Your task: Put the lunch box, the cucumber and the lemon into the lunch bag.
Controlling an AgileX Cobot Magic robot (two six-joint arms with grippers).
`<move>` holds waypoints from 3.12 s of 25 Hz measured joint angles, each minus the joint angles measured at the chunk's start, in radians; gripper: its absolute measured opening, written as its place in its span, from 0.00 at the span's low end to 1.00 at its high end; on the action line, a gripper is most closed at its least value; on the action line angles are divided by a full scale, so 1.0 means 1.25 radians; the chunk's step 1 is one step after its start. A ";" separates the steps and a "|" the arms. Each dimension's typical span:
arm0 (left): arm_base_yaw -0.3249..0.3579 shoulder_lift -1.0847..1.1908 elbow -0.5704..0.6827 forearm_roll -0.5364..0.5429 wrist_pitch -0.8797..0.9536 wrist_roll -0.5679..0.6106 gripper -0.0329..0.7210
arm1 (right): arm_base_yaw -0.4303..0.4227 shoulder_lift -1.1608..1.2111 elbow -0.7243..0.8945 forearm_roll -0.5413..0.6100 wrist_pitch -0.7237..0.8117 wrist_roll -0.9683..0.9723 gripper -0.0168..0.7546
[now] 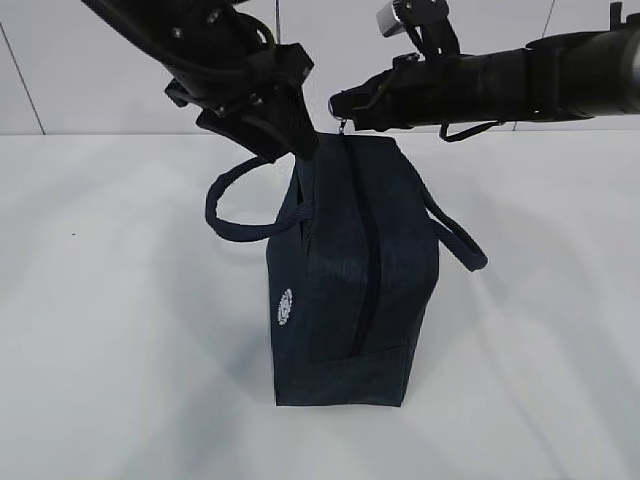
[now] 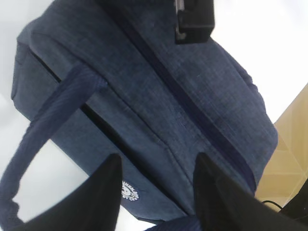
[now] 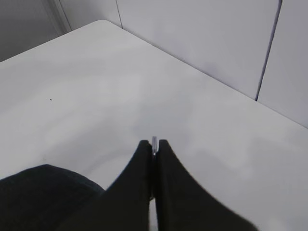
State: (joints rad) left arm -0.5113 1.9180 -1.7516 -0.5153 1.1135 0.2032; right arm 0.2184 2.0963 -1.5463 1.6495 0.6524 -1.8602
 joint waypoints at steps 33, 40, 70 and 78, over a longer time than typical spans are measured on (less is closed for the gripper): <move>-0.019 0.085 -0.047 0.042 0.061 0.026 0.03 | -0.009 0.000 0.000 -0.009 0.023 0.007 0.02; -0.019 0.022 -0.047 0.066 0.076 0.026 0.03 | -0.040 0.000 0.000 -0.011 0.074 0.026 0.02; -0.019 -0.079 -0.045 0.096 0.101 0.026 0.03 | -0.060 0.000 -0.007 0.025 0.102 0.045 0.14; -0.004 -0.048 -0.045 0.090 0.119 0.026 0.03 | -0.106 -0.027 -0.007 0.099 0.099 0.047 0.56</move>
State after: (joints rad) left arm -0.5159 1.8574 -1.8084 -0.4024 1.2624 0.2356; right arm 0.0862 2.0622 -1.5552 1.7727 0.7760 -1.8016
